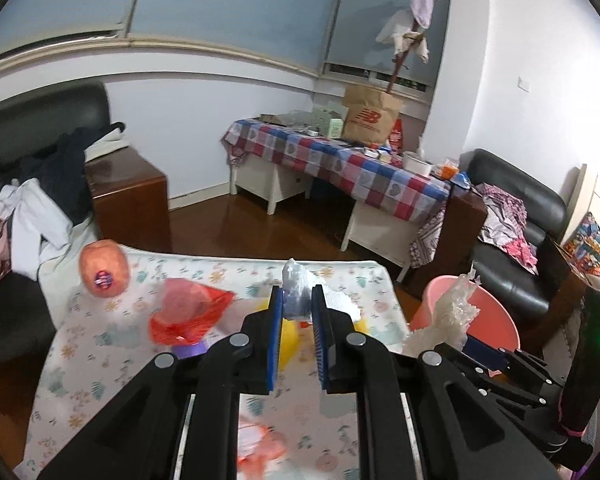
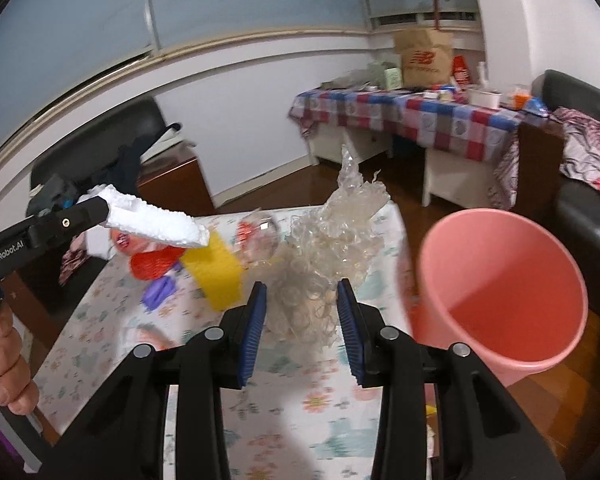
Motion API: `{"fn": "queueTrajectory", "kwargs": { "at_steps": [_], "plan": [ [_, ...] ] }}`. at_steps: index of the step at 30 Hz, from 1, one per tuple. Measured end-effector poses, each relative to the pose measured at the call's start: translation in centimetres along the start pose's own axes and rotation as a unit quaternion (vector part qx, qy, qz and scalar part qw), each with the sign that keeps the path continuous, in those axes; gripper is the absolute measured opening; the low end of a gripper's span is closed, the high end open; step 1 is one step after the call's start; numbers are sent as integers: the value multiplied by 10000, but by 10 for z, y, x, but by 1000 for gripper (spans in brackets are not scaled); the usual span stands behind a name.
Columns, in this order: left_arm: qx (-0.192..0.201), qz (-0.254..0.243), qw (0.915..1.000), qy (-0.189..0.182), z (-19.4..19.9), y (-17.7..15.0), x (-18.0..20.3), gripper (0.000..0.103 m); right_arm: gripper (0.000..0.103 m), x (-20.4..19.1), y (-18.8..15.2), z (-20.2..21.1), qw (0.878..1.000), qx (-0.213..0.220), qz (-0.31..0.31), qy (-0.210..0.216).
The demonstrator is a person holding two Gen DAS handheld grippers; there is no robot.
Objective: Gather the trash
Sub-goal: 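Carry the bubble wrap and foam strip over the pink bucket with both grippers, then open both grippers to drop the bubble wrap and foam strip into the bucket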
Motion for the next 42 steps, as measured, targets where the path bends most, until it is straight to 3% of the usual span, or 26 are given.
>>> {"fn": "queueTrajectory", "kwargs": {
  "at_steps": [11,23,33,42],
  "plan": [
    [-182,-237,9990,-319,-38,-7,66,13,37,75,8,11,9968,207,-277,-716],
    [-483,-673,9940,-712,-80,-33,152,13,37,144,-1,15,9906,181,-647,-1190],
    [-781,-1055,9865,-981,-109,-59,209,14,37,182,-12,8,9865,21,-779,-1439],
    [-1063,-1349,9794,-1059,-134,-82,236,14,37,200,-24,-10,9847,-239,-836,-1510]
  ]
}}
Point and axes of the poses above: each gripper's, at about its wrist camera, not at the fingertips, and z roughly against the way its jaws point, x to its right, y to its top, the point moved 7 cm from there along -z, roughly the way its jaws point, and after that the axes turned 11 degrees about x, right-handed, at the moved point
